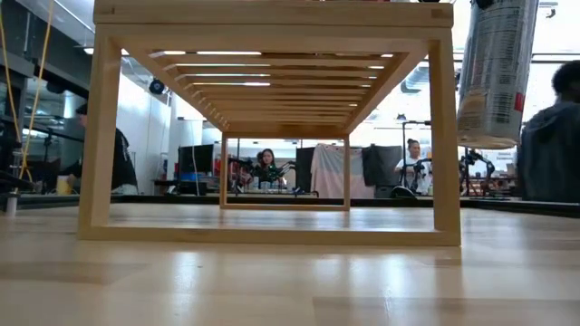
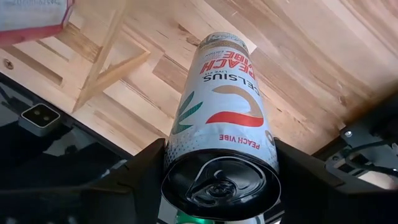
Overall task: Place canned beverage on shelf
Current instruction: Put the white pink can on the shelf
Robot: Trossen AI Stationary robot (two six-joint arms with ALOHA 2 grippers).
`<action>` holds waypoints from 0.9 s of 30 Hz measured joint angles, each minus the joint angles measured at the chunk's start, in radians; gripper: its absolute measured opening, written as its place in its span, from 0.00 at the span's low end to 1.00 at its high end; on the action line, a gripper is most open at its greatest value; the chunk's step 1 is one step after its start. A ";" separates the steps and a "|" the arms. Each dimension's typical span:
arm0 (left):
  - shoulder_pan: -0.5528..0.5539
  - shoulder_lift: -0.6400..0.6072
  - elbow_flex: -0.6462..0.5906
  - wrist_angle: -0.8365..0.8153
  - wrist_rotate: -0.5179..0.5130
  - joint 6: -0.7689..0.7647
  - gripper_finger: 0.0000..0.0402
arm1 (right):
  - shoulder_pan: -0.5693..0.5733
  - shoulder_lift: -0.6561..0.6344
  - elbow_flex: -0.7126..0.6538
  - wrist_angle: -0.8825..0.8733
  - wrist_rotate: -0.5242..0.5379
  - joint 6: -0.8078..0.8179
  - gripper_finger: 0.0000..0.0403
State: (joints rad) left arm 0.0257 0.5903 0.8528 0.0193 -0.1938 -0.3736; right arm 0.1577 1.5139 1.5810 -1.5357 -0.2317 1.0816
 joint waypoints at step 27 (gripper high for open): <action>0.000 0.029 0.000 -0.024 0.049 -0.046 1.00 | 0.007 0.000 0.002 0.007 0.124 -0.302 0.58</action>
State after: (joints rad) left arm 0.0254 0.6190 0.8524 -0.0052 -0.1448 -0.4191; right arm 0.1646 1.5139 1.5829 -1.5289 -0.1074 0.7799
